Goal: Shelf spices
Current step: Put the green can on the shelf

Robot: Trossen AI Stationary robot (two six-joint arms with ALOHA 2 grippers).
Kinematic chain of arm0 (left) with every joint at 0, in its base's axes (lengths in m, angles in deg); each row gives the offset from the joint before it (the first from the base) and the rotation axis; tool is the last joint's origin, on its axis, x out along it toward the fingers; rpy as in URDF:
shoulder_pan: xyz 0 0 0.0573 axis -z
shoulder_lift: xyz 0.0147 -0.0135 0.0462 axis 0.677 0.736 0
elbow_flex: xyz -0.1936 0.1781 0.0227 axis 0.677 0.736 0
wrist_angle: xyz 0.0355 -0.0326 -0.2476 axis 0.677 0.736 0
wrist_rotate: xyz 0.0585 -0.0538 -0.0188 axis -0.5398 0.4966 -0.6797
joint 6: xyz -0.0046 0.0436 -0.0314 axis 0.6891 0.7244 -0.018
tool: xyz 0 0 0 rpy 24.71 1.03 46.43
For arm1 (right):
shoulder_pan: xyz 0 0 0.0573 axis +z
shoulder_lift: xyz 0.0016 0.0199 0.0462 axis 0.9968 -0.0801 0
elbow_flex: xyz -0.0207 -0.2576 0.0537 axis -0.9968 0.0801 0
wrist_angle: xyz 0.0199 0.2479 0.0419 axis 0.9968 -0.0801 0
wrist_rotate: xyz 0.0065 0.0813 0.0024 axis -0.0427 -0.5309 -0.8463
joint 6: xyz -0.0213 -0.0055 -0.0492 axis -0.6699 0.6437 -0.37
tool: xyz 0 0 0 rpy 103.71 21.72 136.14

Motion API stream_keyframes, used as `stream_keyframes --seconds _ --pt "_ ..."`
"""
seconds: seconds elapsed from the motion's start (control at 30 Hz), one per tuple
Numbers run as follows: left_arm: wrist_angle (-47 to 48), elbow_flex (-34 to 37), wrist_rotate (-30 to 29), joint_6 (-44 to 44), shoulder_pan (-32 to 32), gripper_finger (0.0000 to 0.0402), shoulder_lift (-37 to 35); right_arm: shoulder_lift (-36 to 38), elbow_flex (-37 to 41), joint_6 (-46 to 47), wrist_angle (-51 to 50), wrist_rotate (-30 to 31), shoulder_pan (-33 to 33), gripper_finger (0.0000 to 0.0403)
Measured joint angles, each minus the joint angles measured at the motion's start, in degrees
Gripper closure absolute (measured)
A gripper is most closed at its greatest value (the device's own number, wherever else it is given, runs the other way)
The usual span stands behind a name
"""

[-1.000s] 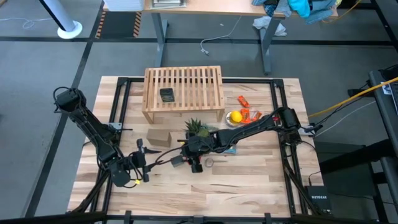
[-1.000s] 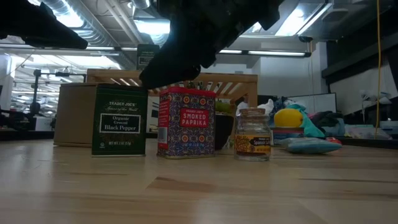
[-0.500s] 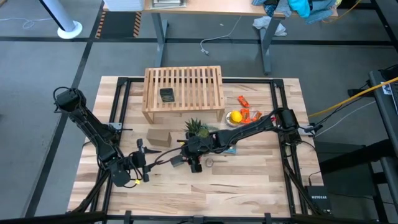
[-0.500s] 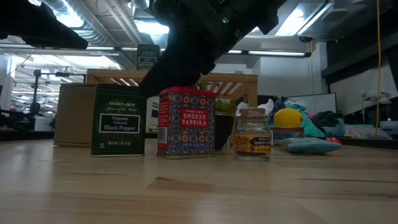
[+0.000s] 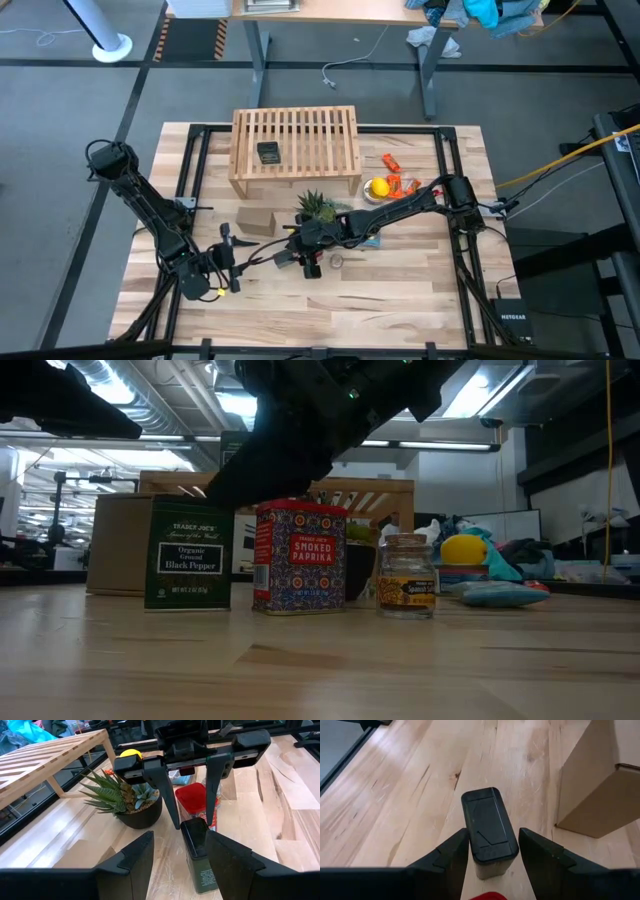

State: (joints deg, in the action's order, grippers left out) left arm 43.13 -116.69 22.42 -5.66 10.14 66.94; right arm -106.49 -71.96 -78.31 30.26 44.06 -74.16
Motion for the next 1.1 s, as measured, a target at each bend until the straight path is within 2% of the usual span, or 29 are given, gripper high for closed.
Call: stream_keyframes --seconds 0.57,0.8,1.1 --pt "-0.07 0.0 0.0 0.0 -0.02 0.023 0.0 -3.66 -0.14 0.21 5.8 -1.37 0.0 0.0225" --pt "0.0 0.0 0.0 0.0 -0.02 0.023 0.0 -3.8 -0.04 -0.02 7.35 -1.38 0.0 0.0261" --pt "0.0 0.0 0.0 0.0 -0.02 0.023 0.0 -3.8 -0.02 -0.37 7.86 -1.47 0.0 0.0262"
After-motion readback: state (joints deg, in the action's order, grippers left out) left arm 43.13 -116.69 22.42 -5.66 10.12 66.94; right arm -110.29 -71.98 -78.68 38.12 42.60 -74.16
